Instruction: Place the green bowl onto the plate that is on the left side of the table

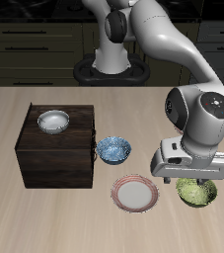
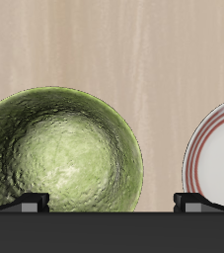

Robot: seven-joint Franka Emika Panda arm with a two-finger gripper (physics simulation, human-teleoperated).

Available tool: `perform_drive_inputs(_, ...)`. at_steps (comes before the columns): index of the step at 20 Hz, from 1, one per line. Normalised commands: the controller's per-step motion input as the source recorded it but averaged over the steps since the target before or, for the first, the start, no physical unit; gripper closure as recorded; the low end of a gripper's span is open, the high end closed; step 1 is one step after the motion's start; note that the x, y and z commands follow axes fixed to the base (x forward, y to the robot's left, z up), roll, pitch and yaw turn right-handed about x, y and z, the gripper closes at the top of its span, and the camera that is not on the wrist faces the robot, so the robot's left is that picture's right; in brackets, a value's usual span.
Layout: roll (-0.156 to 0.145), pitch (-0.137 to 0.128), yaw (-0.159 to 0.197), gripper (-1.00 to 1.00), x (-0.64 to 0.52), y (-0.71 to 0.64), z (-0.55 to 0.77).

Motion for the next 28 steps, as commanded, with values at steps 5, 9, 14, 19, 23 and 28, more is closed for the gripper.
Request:
perform_drive_inputs(5,0.002,0.043,-0.013,-1.00,0.01,-0.01,-0.28)
perform_drive_inputs(9,0.031,0.019,0.004,1.00,-0.01,-0.01,-0.28)
perform_drive_inputs(14,-0.002,0.006,-0.013,1.00,0.03,-0.07,-0.02)
perform_drive_inputs(19,-0.002,-0.018,-0.004,1.00,-0.02,-0.05,0.14)
perform_drive_inputs(23,0.007,-0.069,-0.001,1.00,-0.09,0.04,0.32)
perform_drive_inputs(28,-0.005,-0.051,-0.010,1.00,-0.13,0.01,0.32)
